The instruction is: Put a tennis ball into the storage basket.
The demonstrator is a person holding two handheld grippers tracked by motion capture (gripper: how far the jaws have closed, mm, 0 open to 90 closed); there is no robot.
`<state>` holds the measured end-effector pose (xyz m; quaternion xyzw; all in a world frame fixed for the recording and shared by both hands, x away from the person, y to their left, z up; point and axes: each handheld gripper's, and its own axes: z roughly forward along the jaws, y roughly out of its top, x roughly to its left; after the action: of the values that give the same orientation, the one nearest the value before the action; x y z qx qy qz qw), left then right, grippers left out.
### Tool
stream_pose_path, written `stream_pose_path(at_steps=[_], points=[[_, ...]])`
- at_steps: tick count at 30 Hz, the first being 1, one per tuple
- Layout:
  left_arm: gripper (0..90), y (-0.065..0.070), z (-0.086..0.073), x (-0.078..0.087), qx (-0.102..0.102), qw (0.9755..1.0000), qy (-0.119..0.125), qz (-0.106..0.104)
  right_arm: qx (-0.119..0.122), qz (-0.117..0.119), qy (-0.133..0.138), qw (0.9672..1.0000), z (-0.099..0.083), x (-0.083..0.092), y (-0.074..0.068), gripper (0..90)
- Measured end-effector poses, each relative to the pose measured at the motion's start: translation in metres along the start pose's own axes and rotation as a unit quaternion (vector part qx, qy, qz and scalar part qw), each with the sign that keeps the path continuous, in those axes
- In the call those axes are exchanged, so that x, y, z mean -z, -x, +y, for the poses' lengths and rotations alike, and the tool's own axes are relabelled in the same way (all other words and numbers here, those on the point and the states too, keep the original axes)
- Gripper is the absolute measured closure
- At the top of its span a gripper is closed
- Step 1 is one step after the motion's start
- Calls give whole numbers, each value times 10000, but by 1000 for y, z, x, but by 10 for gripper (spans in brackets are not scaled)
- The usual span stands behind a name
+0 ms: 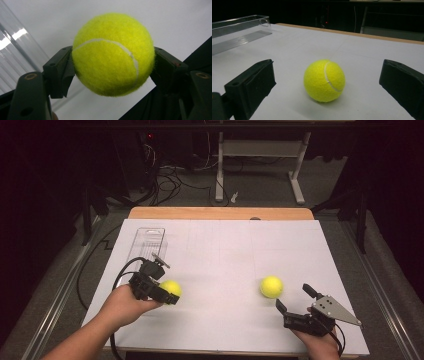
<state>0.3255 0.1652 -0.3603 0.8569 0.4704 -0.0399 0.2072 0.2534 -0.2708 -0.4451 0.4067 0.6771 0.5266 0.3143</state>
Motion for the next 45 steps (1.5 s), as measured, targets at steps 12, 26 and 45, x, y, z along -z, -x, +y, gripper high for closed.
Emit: stream_pose_path(at_steps=[12,26,45], points=[[268,-15,1,27,-149,9995,-262,74,-16,20,12,10000,0,0,0,7],[268,-39,-1,46,198,9995,-131,228,9,51,101,9999,0,0,-1,3],[268,-81,-1,57,751,9963,-42,406,62,68,187,9998,0,1,-2,3]])
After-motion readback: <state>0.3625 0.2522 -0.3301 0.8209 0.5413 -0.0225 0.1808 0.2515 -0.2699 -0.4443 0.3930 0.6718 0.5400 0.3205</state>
